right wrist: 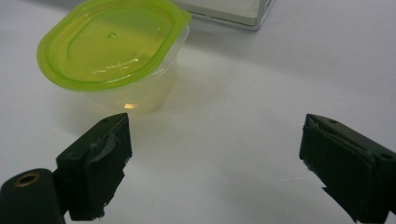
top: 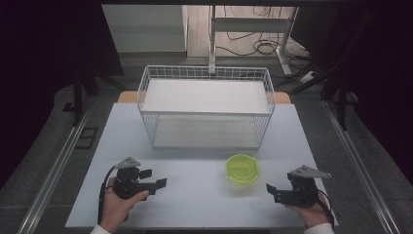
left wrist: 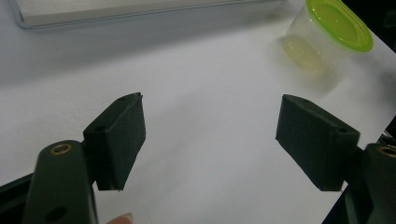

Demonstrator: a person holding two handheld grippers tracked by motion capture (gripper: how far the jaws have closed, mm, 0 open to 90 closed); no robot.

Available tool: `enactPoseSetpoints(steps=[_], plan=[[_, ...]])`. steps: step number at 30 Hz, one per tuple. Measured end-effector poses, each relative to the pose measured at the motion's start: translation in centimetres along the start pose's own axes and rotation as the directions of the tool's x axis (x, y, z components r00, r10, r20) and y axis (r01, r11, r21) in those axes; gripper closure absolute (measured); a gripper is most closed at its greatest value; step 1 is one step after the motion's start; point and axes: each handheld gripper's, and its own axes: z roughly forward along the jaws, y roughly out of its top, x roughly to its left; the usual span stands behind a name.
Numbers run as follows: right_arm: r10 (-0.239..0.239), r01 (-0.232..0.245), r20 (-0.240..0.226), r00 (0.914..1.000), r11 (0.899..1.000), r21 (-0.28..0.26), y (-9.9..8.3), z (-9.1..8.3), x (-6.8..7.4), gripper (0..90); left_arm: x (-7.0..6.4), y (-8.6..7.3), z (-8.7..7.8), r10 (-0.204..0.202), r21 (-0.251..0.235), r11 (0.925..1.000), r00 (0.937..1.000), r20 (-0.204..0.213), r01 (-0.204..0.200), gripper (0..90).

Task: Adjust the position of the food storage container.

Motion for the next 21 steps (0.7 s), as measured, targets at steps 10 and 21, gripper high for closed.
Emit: enactPoseSetpoints(steps=[10, 21], plan=[[0.031, -0.03, -0.032, 0.999, 0.999, 0.036, -0.14, -0.32, -0.17, 16.1, -0.15, -0.27, 0.32, 0.008, 0.017, 0.9998, 1.0, 0.003, -0.008, 24.0], [0.084, -0.081, -0.044, 0.9956, 0.995, 0.052, 0.17, -0.15, -0.4, 19.4, 0.11, -0.16, 0.23, -0.007, 0.015, 0.9999, 0.9999, 0.008, 0.006, 24.3]])
